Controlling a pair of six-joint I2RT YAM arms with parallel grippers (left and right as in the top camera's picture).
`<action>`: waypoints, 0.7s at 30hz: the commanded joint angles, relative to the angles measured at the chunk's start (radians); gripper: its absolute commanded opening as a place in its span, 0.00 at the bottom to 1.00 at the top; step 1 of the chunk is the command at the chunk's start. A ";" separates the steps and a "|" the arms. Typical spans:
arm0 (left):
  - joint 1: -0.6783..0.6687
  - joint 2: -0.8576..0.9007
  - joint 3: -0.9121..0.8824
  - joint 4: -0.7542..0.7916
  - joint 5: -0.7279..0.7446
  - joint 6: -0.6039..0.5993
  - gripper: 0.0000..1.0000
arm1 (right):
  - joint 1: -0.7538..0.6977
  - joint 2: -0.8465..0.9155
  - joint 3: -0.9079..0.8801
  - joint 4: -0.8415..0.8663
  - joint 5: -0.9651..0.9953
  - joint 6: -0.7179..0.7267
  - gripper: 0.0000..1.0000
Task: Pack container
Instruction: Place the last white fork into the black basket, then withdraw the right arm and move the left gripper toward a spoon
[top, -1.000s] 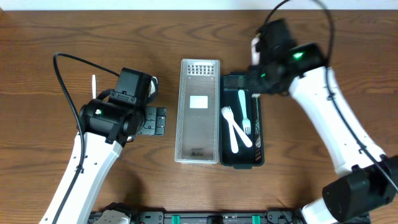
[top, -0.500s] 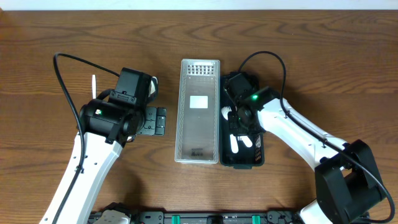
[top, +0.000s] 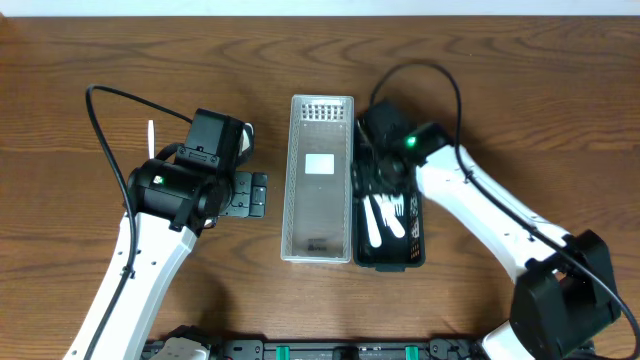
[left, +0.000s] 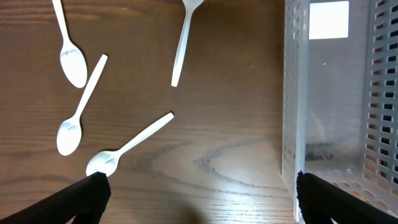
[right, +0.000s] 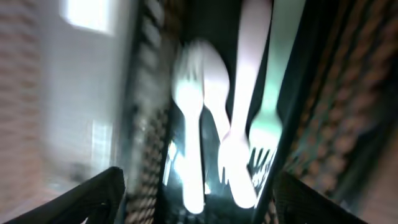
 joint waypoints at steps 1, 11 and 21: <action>0.004 -0.014 0.014 -0.003 -0.008 0.015 0.98 | -0.025 -0.014 0.166 -0.055 0.086 -0.078 0.85; 0.034 0.115 0.304 -0.038 -0.009 0.135 0.98 | -0.290 -0.015 0.578 -0.312 0.190 -0.089 0.99; 0.164 0.463 0.380 0.131 0.042 0.240 0.98 | -0.521 -0.013 0.538 -0.363 0.103 -0.115 0.99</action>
